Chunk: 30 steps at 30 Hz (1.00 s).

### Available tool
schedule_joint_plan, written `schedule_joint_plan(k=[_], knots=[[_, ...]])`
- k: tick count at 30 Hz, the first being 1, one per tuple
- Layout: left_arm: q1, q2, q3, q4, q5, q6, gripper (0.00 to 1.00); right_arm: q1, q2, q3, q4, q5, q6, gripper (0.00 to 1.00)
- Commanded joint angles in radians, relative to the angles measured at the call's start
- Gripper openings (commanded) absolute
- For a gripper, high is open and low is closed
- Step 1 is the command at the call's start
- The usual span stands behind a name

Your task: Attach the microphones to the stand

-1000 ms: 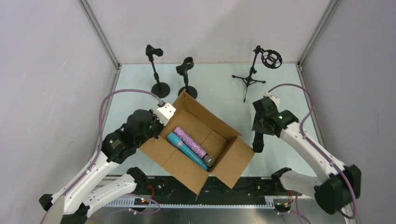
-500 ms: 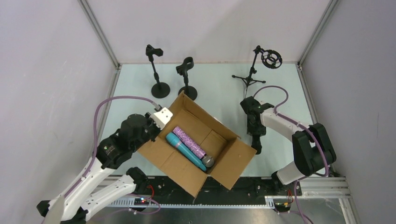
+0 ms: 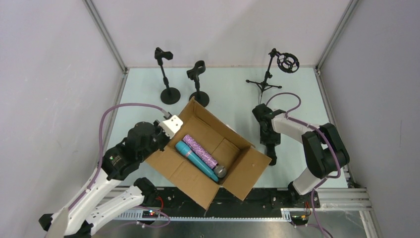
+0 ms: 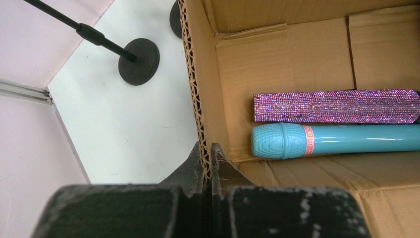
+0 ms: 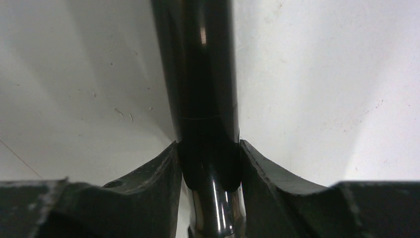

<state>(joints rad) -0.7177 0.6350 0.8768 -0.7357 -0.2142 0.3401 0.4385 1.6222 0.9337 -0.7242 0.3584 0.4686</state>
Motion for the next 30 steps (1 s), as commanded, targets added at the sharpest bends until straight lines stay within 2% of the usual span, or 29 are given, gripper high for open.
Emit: schedule_joint_plan(k=[1, 4, 6, 13, 19, 22, 24, 27, 28, 30], knots=[[-0.005, 0.002, 0.039, 0.016, 0.023, 0.035, 0.0, 0.003, -0.008, -0.023, 0.007, -0.016, 0.035, 0.52], [-0.005, 0.005, 0.057, 0.016, 0.036, 0.03, 0.0, 0.004, -0.045, -0.025, 0.002, -0.011, 0.041, 0.7], [-0.006, 0.009, 0.068, 0.015, 0.041, 0.025, 0.0, 0.012, -0.076, -0.026, 0.003, -0.012, 0.036, 0.78], [-0.005, 0.019, 0.067, 0.016, 0.045, 0.019, 0.0, 0.058, -0.244, 0.014, -0.04, -0.006, 0.058, 0.84], [-0.005, 0.029, 0.075, 0.015, 0.049, 0.018, 0.0, 0.149, -0.463, 0.218, -0.143, 0.12, 0.113, 0.82], [-0.005, 0.033, 0.076, 0.014, 0.048, 0.021, 0.0, 0.307, -0.59, 0.308, -0.096, 0.212, 0.082, 0.8], [-0.006, 0.035, 0.076, 0.015, 0.047, 0.024, 0.0, 0.425, -0.602, 0.38, -0.076, 0.253, 0.043, 0.79], [-0.006, 0.037, 0.075, 0.015, 0.049, 0.031, 0.0, 0.617, -0.546, 0.5, -0.077, 0.368, -0.025, 0.78], [-0.005, 0.036, 0.074, 0.016, 0.049, 0.031, 0.0, 0.71, -0.504, 0.522, -0.076, 0.386, -0.04, 0.78], [-0.005, 0.03, 0.069, 0.015, 0.049, 0.033, 0.0, 0.813, -0.437, 0.576, -0.056, 0.378, -0.066, 0.78]])
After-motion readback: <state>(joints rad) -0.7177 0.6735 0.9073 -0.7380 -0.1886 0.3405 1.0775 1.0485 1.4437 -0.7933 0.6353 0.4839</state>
